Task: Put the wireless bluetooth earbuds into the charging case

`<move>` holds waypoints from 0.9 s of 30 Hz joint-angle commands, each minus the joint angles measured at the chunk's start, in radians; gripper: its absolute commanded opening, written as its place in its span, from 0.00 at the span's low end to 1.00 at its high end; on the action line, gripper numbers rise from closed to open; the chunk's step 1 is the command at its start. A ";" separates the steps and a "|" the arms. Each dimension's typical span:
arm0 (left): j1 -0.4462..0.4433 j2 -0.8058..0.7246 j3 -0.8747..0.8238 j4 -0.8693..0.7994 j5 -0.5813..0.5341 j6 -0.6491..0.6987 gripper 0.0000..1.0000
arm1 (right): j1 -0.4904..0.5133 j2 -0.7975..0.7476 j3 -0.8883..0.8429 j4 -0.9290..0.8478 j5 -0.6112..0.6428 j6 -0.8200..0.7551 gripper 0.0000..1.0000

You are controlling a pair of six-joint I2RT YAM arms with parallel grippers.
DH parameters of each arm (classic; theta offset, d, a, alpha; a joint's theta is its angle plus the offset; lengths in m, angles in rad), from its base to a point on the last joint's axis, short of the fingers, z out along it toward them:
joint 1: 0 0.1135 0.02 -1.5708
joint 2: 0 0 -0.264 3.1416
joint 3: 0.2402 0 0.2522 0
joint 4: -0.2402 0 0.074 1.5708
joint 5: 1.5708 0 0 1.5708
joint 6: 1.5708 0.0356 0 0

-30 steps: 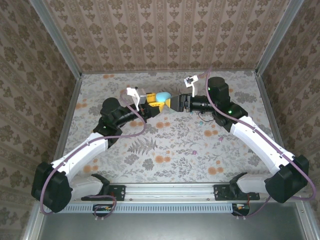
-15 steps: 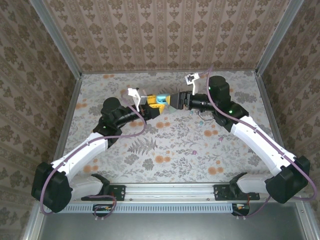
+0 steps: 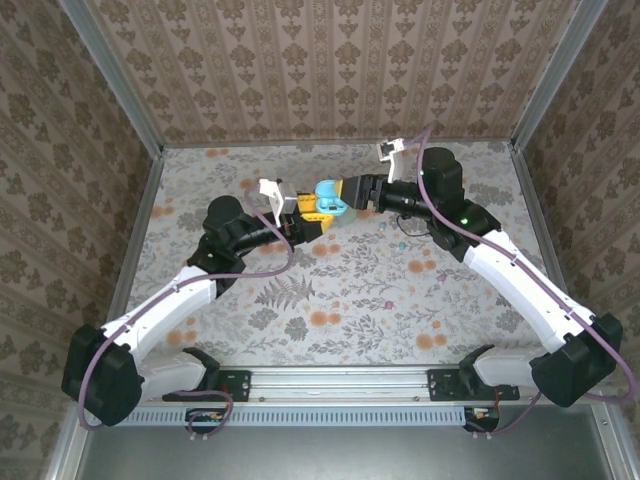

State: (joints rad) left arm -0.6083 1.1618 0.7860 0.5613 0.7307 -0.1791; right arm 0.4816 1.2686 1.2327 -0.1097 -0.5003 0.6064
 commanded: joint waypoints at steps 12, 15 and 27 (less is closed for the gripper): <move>-0.010 -0.040 -0.018 0.043 -0.082 0.050 0.31 | -0.060 -0.300 -0.049 -0.353 0.504 -0.125 0.58; -0.010 -0.040 -0.021 0.047 -0.082 0.040 0.31 | -0.137 -0.286 -0.093 -0.499 0.532 -0.084 0.52; -0.010 -0.034 -0.028 0.048 -0.073 0.027 0.31 | -0.275 -0.039 -0.282 -0.502 0.368 -0.021 0.44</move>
State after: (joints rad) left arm -0.6102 1.1374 0.7555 0.5732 0.6537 -0.1421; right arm 0.2192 1.1618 0.9512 -0.6086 -0.0975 0.5903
